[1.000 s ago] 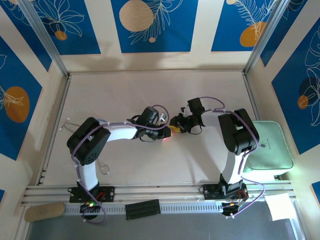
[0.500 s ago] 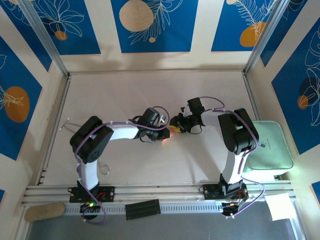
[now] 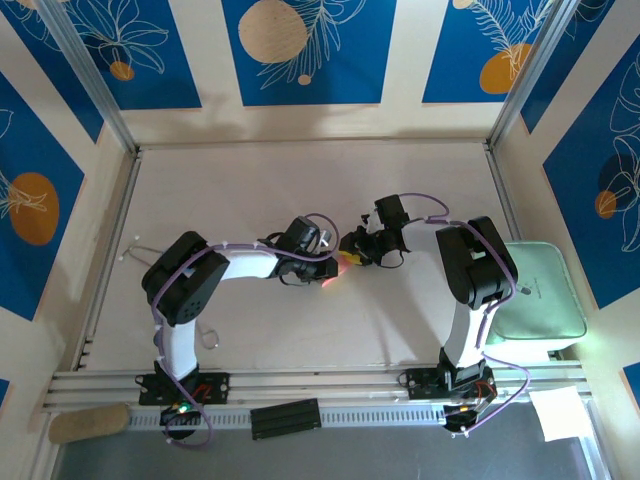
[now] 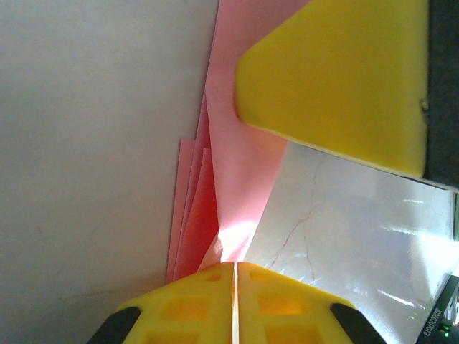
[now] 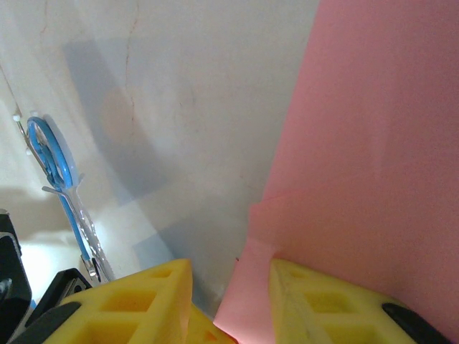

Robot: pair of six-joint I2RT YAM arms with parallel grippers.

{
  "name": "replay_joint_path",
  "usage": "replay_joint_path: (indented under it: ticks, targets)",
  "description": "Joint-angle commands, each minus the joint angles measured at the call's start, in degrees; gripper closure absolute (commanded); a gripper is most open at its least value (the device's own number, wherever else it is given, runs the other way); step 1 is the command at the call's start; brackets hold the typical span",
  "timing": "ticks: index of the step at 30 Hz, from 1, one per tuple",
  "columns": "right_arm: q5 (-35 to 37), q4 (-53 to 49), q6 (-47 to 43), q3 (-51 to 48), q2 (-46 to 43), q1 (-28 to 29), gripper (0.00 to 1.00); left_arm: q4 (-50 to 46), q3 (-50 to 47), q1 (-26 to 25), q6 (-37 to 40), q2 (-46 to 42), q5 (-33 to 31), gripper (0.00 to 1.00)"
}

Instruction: Fold a paper plane with a square sheet of paper (pick it up from the middle)

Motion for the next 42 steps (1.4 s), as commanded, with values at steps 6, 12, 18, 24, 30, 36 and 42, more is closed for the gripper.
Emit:
replay_joint_path:
  ticks: [6, 12, 18, 24, 30, 36, 42]
  targets:
    - [0.52, -3.07, -0.17, 0.88, 1.67, 0.40, 0.65, -2.62, -0.73, -0.31, 1.27, 1.12, -1.17, 0.90]
    - [0.16, -3.13, -0.19, 0.88, 1.37, 0.41, 0.65, -3.23, -1.06, -0.27, 1.54, 1.46, -1.68, 0.92]
    - [-0.38, -3.31, -0.24, 1.40, -0.30, 0.28, 0.65, -4.27, -1.17, -0.28, 2.07, 1.60, -2.40, 0.95]
    - [-0.36, -3.47, -0.95, 1.28, -5.05, 0.25, 0.65, -4.82, -1.44, -0.29, 2.07, 1.70, -2.92, 0.96]
    - [2.66, -4.58, -0.72, -1.59, -9.51, 1.68, 0.72, -4.91, -1.44, -0.32, 1.80, 1.73, -3.20, 0.98]
    - [4.37, -4.03, 1.21, -3.46, -9.35, 4.13, 0.81, -4.39, -1.44, -0.34, 1.36, 1.73, -3.22, 0.99]
    - [5.17, -3.35, 3.46, -2.62, -6.33, 4.65, 0.85, -4.06, -1.44, -0.30, 1.11, 1.67, -3.07, 1.00]
